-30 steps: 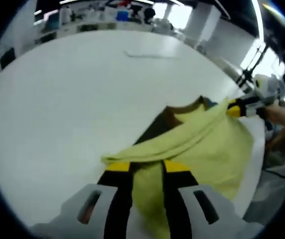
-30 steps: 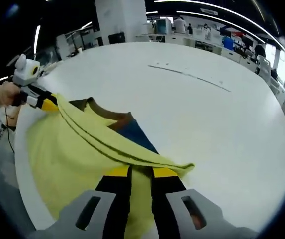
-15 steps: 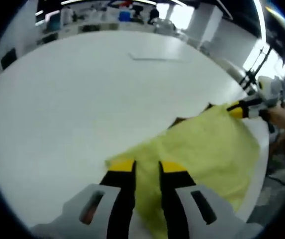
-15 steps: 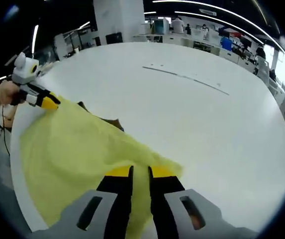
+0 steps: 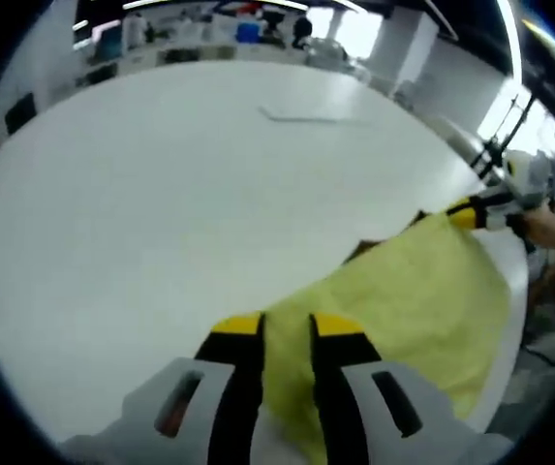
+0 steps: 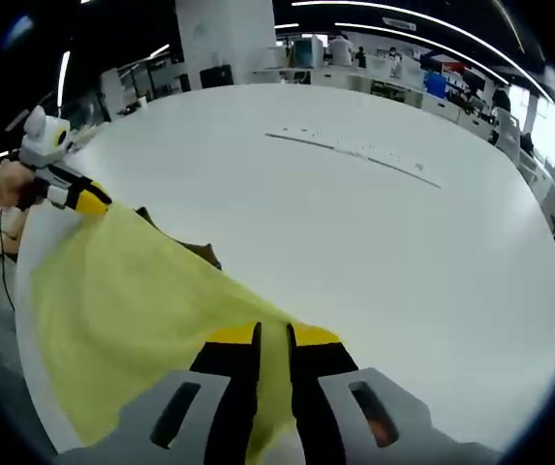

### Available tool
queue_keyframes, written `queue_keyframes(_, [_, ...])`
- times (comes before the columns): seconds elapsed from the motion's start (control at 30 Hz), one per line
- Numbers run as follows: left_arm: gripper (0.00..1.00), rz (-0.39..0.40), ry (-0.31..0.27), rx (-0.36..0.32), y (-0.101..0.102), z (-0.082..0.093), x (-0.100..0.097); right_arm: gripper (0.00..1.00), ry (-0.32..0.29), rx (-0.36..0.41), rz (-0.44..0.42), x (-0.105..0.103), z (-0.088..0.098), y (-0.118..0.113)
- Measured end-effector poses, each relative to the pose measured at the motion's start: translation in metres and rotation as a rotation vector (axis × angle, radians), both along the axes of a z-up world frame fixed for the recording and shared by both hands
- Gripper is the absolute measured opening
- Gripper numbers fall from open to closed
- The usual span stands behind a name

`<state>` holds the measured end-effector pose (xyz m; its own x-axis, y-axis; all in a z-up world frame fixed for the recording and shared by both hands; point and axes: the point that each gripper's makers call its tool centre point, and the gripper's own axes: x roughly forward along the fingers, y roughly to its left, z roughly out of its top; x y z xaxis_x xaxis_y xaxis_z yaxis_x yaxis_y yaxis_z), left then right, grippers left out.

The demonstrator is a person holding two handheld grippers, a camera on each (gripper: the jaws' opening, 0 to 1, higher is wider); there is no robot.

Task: Fold the garment on the visible template until the final outline fits inside the template.

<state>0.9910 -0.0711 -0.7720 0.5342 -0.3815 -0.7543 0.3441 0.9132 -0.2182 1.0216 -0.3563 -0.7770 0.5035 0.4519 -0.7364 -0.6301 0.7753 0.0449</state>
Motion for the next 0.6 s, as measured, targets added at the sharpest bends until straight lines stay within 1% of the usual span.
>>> queue_keyframes(0.17, [0.14, 0.002, 0.007, -0.003, 0.0006, -0.0004, 0.0004, 0.11, 0.003, 0.002, -0.003, 0.0014, -0.0001, -0.0010])
queue_keyframes(0.37, [0.16, -0.005, 0.011, 0.005, -0.0002, -0.0001, 0.0002, 0.12, 0.015, 0.004, -0.005, 0.0015, -0.0002, -0.0011])
queue_keyframes(0.43, [0.17, -0.005, 0.012, 0.007, -0.0015, 0.0002, -0.0002, 0.13, 0.023, 0.005, -0.006, 0.0005, 0.0003, -0.0004])
queue_keyframes(0.53, [0.22, -0.017, 0.010, 0.024, -0.0044, 0.0041, -0.0022, 0.18, 0.023, -0.001, -0.009, -0.0011, 0.0034, -0.0002])
queue_keyframes(0.6, [0.23, -0.024, 0.004, 0.026, -0.0050, 0.0077, -0.0027, 0.19, 0.022, 0.015, -0.008, -0.0039, 0.0084, 0.0008])
